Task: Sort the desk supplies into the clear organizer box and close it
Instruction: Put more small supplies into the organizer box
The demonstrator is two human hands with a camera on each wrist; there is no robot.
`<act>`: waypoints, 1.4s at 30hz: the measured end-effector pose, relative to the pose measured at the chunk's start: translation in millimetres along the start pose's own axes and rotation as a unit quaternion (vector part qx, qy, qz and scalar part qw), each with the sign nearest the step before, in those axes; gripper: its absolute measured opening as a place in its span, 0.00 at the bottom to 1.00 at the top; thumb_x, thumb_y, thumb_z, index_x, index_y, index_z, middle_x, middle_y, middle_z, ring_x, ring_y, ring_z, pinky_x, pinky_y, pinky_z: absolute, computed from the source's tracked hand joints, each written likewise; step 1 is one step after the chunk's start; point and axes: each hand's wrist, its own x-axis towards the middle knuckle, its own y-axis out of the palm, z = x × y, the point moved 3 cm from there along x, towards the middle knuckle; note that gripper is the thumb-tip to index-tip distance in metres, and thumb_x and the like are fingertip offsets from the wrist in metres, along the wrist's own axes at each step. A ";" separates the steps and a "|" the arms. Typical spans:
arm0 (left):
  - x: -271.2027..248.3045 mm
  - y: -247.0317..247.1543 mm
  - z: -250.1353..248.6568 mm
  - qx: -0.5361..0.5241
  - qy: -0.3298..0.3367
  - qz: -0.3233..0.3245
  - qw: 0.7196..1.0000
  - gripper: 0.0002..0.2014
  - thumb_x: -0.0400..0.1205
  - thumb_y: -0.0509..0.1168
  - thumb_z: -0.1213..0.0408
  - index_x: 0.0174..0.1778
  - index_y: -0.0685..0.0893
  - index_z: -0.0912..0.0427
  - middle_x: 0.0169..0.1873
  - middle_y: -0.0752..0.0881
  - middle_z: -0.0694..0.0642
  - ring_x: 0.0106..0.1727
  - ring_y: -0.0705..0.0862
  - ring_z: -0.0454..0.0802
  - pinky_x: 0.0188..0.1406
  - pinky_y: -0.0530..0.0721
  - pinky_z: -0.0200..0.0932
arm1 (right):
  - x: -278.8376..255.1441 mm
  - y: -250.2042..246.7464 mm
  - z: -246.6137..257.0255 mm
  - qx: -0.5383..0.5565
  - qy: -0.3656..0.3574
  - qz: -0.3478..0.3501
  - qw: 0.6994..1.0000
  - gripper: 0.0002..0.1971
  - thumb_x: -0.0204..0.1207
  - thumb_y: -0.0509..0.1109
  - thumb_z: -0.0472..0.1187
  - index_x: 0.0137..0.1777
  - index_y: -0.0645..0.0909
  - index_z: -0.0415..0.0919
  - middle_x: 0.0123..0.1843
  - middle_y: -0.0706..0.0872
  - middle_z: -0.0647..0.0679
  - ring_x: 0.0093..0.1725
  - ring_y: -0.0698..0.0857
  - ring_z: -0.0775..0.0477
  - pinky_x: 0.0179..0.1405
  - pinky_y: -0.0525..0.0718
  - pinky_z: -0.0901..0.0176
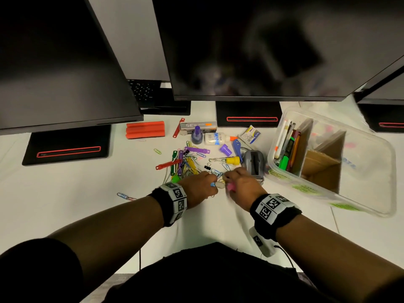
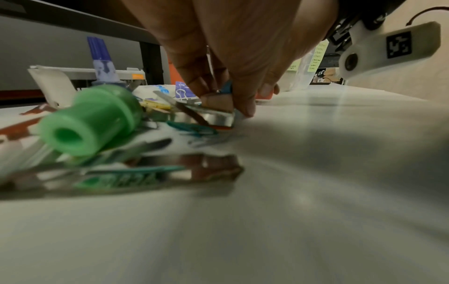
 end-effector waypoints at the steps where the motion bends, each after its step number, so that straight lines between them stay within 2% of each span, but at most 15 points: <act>1: -0.3 1.3 1.4 -0.006 -0.020 0.010 1.000 0.12 0.84 0.56 0.66 0.62 0.78 0.59 0.63 0.73 0.61 0.64 0.73 0.60 0.52 0.79 0.50 | -0.3 4.3 1.1 0.003 -0.001 0.013 1.000 0.18 0.77 0.62 0.33 0.67 0.76 0.39 0.61 0.79 0.40 0.63 0.77 0.40 0.63 0.77 0.53; 6: -0.2 -3.9 8.8 -0.090 -0.098 0.020 0.991 0.14 0.83 0.55 0.68 0.64 0.76 0.61 0.62 0.73 0.61 0.58 0.79 0.60 0.47 0.77 0.47 | -3.7 6.7 10.0 0.014 0.014 0.041 0.999 0.14 0.76 0.61 0.33 0.61 0.75 0.40 0.56 0.78 0.38 0.55 0.81 0.35 0.48 0.77 0.56; 9: -0.3 -13.7 13.0 -0.133 -0.108 -0.016 0.985 0.18 0.84 0.55 0.67 0.70 0.75 0.59 0.68 0.72 0.60 0.62 0.79 0.60 0.58 0.77 0.47 | -8.9 -12.1 7.7 0.060 0.026 -0.017 0.998 0.14 0.74 0.65 0.33 0.59 0.76 0.40 0.56 0.78 0.40 0.53 0.82 0.37 0.50 0.78 0.57; 11: -0.3 -22.8 14.1 -0.178 -0.099 -0.069 0.977 0.19 0.83 0.56 0.67 0.70 0.76 0.57 0.67 0.75 0.59 0.64 0.79 0.58 0.63 0.78 0.47 | -16.3 -32.9 9.3 0.088 0.021 -0.075 0.993 0.13 0.72 0.67 0.33 0.56 0.76 0.42 0.54 0.79 0.42 0.51 0.82 0.40 0.50 0.81 0.55; 15: 1.0 -49.8 11.1 -0.226 -0.098 -0.113 0.963 0.12 0.80 0.59 0.68 0.57 0.82 0.58 0.60 0.80 0.57 0.60 0.79 0.54 0.59 0.76 0.43 | -41.9 -85.2 11.5 0.155 -0.002 -0.177 0.972 0.12 0.71 0.70 0.33 0.52 0.77 0.47 0.51 0.81 0.45 0.45 0.82 0.46 0.46 0.81 0.57; 17: 6.4 -57.4 5.0 -0.198 -0.092 -0.079 0.973 0.09 0.81 0.57 0.65 0.54 0.81 0.59 0.56 0.81 0.57 0.57 0.80 0.55 0.53 0.77 0.43 | -54.3 -109.8 1.4 0.189 0.018 -0.229 0.955 0.13 0.70 0.72 0.32 0.50 0.77 0.49 0.50 0.82 0.47 0.44 0.82 0.47 0.45 0.81 0.58; 19: 13.9 -57.4 -4.6 -0.113 -0.065 -0.032 0.991 0.11 0.83 0.56 0.59 0.55 0.79 0.59 0.55 0.81 0.58 0.56 0.81 0.57 0.51 0.78 0.45 | -62.7 -126.2 -17.9 0.232 0.050 -0.276 0.932 0.15 0.71 0.71 0.30 0.49 0.76 0.49 0.49 0.83 0.45 0.43 0.83 0.46 0.46 0.81 0.59; 23: 24.3 -39.8 -13.8 -0.024 -0.041 0.097 0.994 0.25 0.79 0.63 0.45 0.66 0.72 0.59 0.62 0.76 0.60 0.62 0.79 0.61 0.56 0.78 0.51 | -71.9 -133.5 -52.2 0.248 0.107 -0.309 0.912 0.13 0.71 0.71 0.29 0.49 0.76 0.47 0.47 0.84 0.45 0.41 0.84 0.43 0.46 0.85 0.54; 26: 30.2 -30.7 -17.1 -0.055 -0.064 0.141 0.986 0.26 0.78 0.67 0.52 0.67 0.70 0.61 0.63 0.73 0.61 0.61 0.80 0.63 0.55 0.79 0.50 | -76.2 -130.0 -64.6 0.211 0.135 -0.328 0.911 0.12 0.71 0.69 0.30 0.52 0.78 0.43 0.51 0.85 0.42 0.43 0.84 0.44 0.47 0.84 0.56; 29: 35.1 -30.6 -19.5 -0.113 -0.082 0.131 0.982 0.16 0.80 0.64 0.63 0.62 0.73 0.64 0.52 0.75 0.57 0.56 0.83 0.64 0.52 0.80 0.49 | -81.2 -128.1 -76.9 0.176 0.178 -0.351 0.902 0.10 0.73 0.68 0.32 0.53 0.78 0.42 0.54 0.84 0.42 0.43 0.83 0.46 0.47 0.81 0.60; 33: 38.6 -35.2 -17.6 -0.101 -0.067 0.137 0.983 0.18 0.78 0.67 0.64 0.62 0.75 0.64 0.61 0.76 0.63 0.56 0.82 0.62 0.50 0.79 0.47 | -86.3 -124.9 -87.6 0.135 0.233 -0.311 0.912 0.11 0.75 0.67 0.35 0.57 0.79 0.44 0.54 0.86 0.41 0.47 0.86 0.39 0.45 0.76 0.63; 36: 37.6 -52.5 -16.2 -0.142 -0.077 0.094 0.982 0.17 0.78 0.67 0.57 0.59 0.76 0.59 0.60 0.79 0.58 0.57 0.80 0.56 0.52 0.78 0.44 | -90.5 -124.2 -90.5 0.144 0.242 -0.287 0.916 0.11 0.77 0.67 0.34 0.58 0.80 0.43 0.49 0.87 0.46 0.46 0.87 0.45 0.44 0.77 0.67; 37: 37.6 -63.8 -17.7 -0.161 -0.071 0.064 0.982 0.16 0.78 0.67 0.56 0.59 0.76 0.57 0.59 0.80 0.56 0.56 0.79 0.54 0.52 0.77 0.42 | -91.8 -124.6 -92.4 0.137 0.244 -0.292 0.915 0.11 0.77 0.67 0.33 0.58 0.81 0.41 0.51 0.87 0.43 0.48 0.86 0.42 0.46 0.79 0.64; 39: 38.9 -93.4 -26.4 -0.204 -0.046 -0.016 0.978 0.14 0.78 0.67 0.55 0.57 0.76 0.55 0.55 0.79 0.51 0.53 0.77 0.48 0.51 0.75 0.41 | -93.9 -122.8 -98.2 0.116 0.241 -0.318 0.910 0.11 0.76 0.66 0.31 0.57 0.82 0.36 0.55 0.86 0.35 0.54 0.84 0.34 0.53 0.78 0.57; 42: 50.8 -138.8 -47.3 -0.250 -0.001 -0.151 0.956 0.13 0.77 0.67 0.58 0.55 0.77 0.55 0.49 0.76 0.45 0.49 0.73 0.42 0.48 0.71 0.35 | -95.6 -111.5 -102.8 0.117 0.224 -0.352 0.901 0.09 0.73 0.66 0.27 0.51 0.85 0.32 0.51 0.86 0.32 0.51 0.84 0.33 0.47 0.72 0.65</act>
